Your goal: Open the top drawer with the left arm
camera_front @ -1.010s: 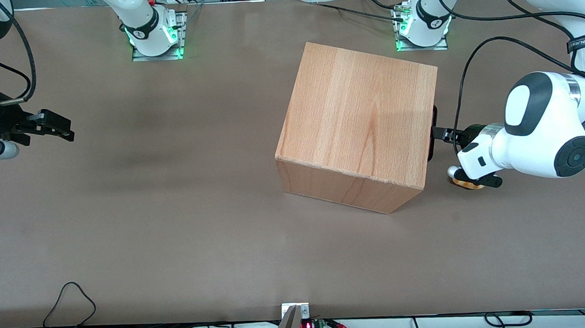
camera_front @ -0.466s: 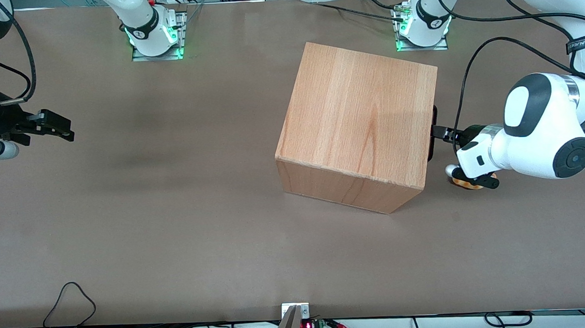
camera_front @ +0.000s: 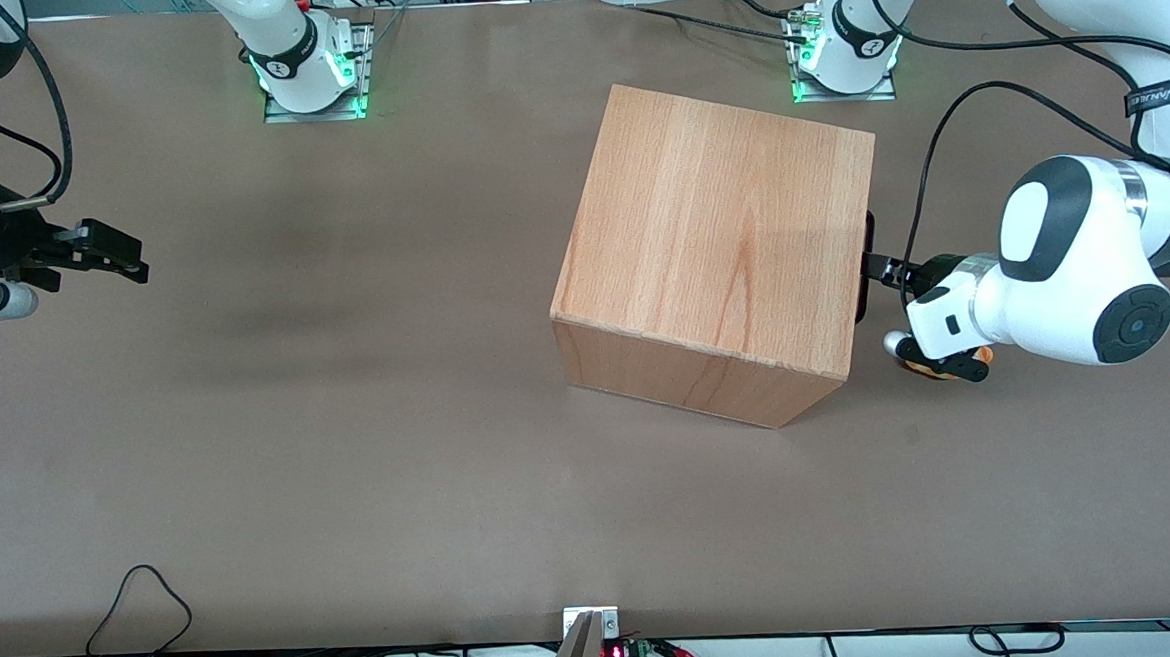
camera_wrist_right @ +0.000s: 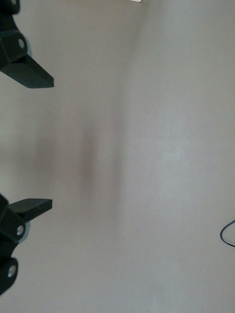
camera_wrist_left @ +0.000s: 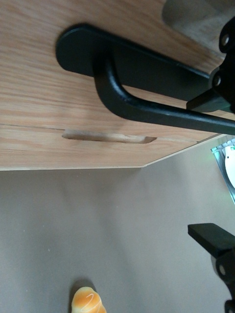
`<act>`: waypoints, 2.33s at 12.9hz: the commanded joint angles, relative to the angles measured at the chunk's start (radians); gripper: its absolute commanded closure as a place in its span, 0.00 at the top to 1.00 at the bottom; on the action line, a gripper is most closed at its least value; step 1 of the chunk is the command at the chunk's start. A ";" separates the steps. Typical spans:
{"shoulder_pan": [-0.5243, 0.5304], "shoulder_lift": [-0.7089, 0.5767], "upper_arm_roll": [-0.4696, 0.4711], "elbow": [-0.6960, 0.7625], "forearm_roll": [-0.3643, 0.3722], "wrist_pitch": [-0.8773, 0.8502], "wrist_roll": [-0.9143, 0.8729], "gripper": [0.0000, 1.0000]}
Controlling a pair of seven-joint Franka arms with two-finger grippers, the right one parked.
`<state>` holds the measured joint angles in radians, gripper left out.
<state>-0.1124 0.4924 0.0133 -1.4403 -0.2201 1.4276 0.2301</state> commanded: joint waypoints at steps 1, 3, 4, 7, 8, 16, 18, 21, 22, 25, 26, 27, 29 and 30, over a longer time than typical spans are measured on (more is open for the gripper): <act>-0.013 0.015 0.005 0.021 -0.016 0.022 0.017 1.00; -0.016 0.018 0.004 0.021 -0.015 0.033 0.015 1.00; -0.016 0.021 0.005 0.023 -0.015 0.033 0.015 1.00; -0.010 0.037 0.005 0.023 -0.015 0.034 0.015 1.00; -0.010 0.041 0.005 0.023 -0.016 0.036 0.015 1.00; 0.016 0.049 0.017 0.028 -0.016 0.047 0.014 1.00; 0.034 0.049 0.017 0.031 -0.016 0.054 0.014 1.00; 0.046 0.049 0.019 0.054 -0.015 0.057 0.012 1.00; 0.046 0.052 0.019 0.055 -0.015 0.059 0.012 1.00; 0.054 0.054 0.019 0.060 -0.015 0.102 0.012 1.00; 0.054 0.054 0.019 0.061 -0.015 0.105 0.012 1.00; 0.056 0.055 0.019 0.061 -0.015 0.123 0.012 1.00; 0.056 0.055 0.019 0.061 -0.015 0.146 0.012 1.00; 0.062 0.054 0.020 0.061 -0.013 0.146 0.012 1.00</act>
<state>-0.0585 0.5215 0.0293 -1.4177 -0.2229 1.5467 0.2318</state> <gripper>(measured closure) 0.000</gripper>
